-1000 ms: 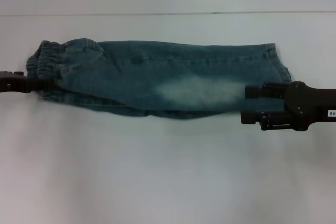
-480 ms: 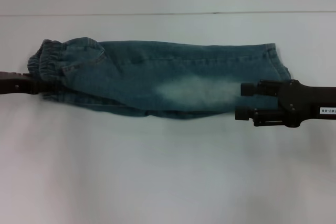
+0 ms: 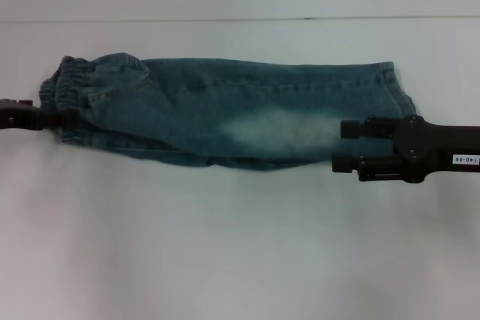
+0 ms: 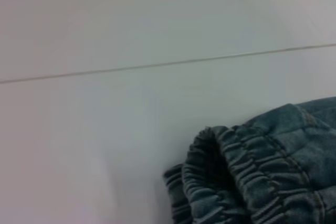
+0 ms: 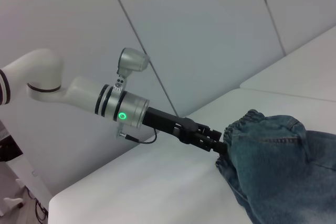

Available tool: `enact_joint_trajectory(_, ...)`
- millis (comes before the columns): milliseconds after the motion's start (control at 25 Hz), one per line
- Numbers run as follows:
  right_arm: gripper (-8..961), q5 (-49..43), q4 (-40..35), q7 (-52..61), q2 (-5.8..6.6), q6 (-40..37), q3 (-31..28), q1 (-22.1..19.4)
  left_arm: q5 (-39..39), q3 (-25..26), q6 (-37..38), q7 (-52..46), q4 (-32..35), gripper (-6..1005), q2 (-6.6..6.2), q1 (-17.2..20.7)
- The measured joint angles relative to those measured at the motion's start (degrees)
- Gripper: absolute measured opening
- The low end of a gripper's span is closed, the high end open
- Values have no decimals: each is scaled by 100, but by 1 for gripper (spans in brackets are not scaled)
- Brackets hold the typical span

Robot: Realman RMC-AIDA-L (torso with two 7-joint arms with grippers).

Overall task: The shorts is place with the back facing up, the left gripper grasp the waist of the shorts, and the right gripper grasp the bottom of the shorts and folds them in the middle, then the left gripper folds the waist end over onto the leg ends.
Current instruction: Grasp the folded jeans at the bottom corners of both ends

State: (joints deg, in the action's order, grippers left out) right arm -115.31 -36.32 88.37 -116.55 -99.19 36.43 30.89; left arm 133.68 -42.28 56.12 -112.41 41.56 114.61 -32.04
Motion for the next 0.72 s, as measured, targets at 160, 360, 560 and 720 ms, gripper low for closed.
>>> enact_joint_trajectory(160,899,0,3,-1,1,0,5,-1,0,-54,22,0,-20,933,-22,-47)
enact_joint_trajectory(360,899,0,3,16,-5,-1,5,13,162,-70,-28,3,-187,933,-79,-183)
enact_joint_trajectory(560,899,2,3,31,-39,-6,5,26,399,-30,-207,-10,-476,932,-144,-348)
enact_joint_trajectory(720,899,4,3,27,-57,0,4,26,426,-18,-282,-30,-537,932,-160,-370)
